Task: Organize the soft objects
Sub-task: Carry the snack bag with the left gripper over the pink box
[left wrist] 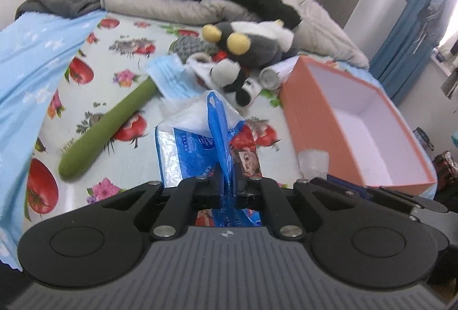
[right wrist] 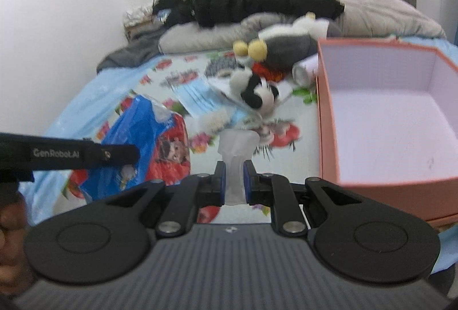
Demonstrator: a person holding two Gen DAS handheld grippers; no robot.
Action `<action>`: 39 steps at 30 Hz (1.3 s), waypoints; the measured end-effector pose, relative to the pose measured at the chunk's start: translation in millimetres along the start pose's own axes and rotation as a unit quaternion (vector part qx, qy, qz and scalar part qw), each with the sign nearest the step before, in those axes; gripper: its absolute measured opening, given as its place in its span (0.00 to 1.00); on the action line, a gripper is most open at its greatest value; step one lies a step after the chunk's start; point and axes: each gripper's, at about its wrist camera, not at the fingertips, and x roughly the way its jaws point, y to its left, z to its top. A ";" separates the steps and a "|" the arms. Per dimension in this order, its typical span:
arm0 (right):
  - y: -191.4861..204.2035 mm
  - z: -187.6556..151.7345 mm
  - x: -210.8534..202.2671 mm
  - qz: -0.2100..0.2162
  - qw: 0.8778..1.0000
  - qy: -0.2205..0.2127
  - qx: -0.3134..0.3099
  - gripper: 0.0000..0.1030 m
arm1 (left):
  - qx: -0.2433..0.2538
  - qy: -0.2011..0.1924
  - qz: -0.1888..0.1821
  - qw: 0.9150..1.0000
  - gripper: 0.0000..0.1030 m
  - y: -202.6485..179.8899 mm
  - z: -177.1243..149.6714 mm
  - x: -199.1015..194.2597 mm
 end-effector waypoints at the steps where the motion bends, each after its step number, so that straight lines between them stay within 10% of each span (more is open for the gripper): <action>1: 0.8 3.4 -8.1 0.000 1.000 -0.007 0.001 0.16 | 0.002 -0.003 -0.003 1.000 0.06 -2.7 1.3 -6.2; 17: -10.3 29.7 -91.0 -0.006 0.997 -0.074 0.009 0.16 | 0.027 -0.034 -0.075 0.996 0.06 -57.0 16.8 -70.1; 39: -77.0 17.1 -134.0 -0.091 0.990 -0.088 0.065 0.16 | 0.095 -0.002 -0.173 0.980 0.06 -154.7 29.4 -36.7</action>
